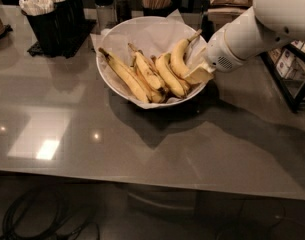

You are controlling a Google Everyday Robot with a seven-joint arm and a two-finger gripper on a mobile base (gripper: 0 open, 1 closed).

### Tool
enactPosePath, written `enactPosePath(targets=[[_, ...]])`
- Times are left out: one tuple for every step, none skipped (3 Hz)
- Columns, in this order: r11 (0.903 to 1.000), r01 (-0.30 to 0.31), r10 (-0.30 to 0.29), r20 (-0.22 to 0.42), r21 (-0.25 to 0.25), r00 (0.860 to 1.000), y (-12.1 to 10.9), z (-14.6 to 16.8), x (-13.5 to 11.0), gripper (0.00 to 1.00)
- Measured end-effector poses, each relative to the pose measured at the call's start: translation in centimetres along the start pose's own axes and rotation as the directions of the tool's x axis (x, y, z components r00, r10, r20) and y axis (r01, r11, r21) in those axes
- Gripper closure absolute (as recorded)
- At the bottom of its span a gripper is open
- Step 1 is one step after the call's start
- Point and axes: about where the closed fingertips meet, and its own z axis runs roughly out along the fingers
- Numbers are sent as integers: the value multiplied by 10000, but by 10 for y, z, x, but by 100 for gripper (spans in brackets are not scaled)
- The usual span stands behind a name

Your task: Pick banana from white bowl

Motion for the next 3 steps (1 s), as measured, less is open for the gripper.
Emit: enactPosePath(targets=[[9981,-343,293,929,520,9952,-6,-22,-8,100],[9880,-580,189,2600,1435,9654,-14,-70,-30,100],[9797,-628,-177,3944,1903,9188,-14,-113,-46,100]])
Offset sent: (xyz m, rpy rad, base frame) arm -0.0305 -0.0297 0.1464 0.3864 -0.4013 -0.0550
